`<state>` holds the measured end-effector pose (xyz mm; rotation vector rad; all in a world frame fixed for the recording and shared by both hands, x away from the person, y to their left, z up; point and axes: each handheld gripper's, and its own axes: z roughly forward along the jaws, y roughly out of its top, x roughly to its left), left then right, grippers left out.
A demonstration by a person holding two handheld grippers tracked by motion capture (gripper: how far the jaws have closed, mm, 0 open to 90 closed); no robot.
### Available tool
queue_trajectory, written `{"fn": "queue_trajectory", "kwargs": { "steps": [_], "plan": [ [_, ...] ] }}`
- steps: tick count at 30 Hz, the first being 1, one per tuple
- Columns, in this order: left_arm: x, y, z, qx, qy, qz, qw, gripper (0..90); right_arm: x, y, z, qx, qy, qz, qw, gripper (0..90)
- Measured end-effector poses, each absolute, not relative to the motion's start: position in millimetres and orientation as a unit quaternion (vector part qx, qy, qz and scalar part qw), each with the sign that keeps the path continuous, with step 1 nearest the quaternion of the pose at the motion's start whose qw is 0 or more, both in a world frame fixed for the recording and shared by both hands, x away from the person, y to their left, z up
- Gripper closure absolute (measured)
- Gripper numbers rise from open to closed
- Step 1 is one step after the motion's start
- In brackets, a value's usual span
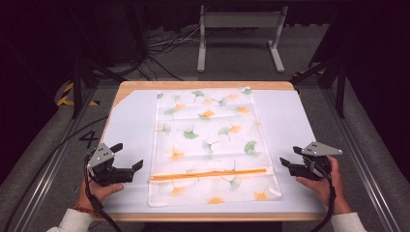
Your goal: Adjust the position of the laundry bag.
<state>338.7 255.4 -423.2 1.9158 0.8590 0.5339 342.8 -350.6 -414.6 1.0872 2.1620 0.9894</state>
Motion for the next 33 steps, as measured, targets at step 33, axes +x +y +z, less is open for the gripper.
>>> {"fn": "queue_trajectory", "kwargs": {
  "steps": [33],
  "plan": [
    [401, 206, -451, 0.823, 0.407, 0.157, 0.363, 19.3, 417, -282, -432, 0.398, 0.826, 0.324, 0.234, 42.3]
  ]
}}
